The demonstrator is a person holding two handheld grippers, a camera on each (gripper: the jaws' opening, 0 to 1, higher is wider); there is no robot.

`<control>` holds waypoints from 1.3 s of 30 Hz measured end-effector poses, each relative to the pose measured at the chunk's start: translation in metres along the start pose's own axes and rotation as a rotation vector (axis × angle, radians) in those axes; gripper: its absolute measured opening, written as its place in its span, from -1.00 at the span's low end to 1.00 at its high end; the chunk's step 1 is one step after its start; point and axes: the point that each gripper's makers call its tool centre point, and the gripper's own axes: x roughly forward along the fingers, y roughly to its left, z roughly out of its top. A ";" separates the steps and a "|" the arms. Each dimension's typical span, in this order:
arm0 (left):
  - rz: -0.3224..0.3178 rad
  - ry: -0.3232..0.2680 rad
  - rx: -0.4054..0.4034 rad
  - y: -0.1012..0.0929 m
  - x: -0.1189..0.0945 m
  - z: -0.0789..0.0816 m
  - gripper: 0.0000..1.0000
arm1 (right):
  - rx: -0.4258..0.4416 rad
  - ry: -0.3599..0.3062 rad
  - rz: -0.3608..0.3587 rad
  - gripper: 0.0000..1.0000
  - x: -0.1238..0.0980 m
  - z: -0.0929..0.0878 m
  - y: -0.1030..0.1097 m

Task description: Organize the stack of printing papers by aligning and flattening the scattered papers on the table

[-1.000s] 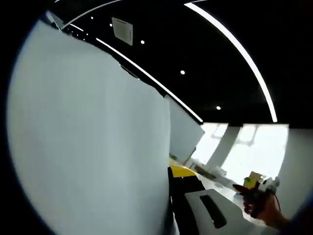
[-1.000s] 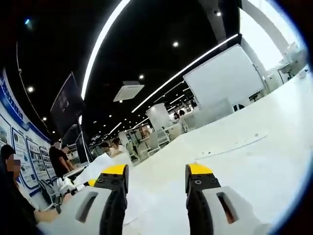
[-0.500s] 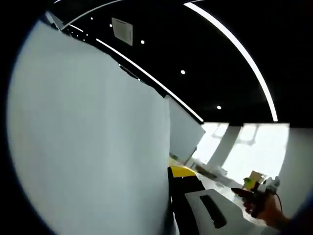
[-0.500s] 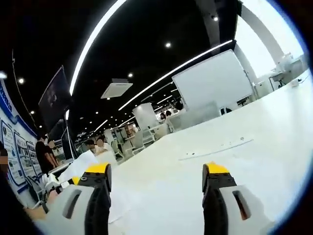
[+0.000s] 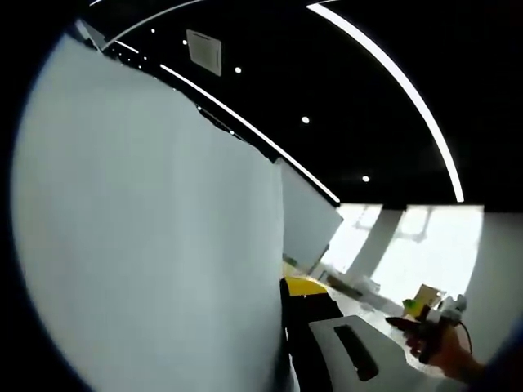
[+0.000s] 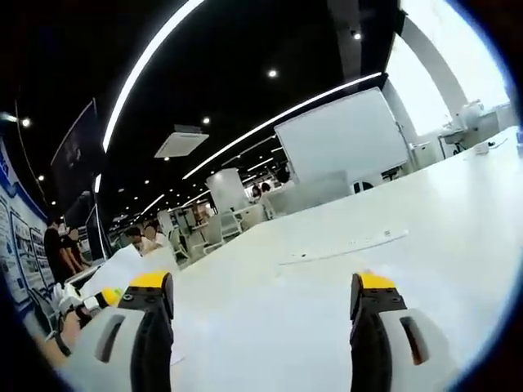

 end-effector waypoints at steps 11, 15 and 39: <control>0.000 0.000 -0.007 0.000 0.000 0.000 -0.88 | -0.007 0.019 -0.087 0.74 -0.002 -0.002 -0.022; -0.001 0.000 -0.008 0.000 -0.001 0.000 -0.88 | -0.028 0.012 -0.112 0.74 -0.004 0.001 -0.030; -0.002 -0.002 -0.027 0.000 0.000 0.000 -0.88 | -0.148 -0.022 -0.232 0.77 -0.024 0.029 -0.097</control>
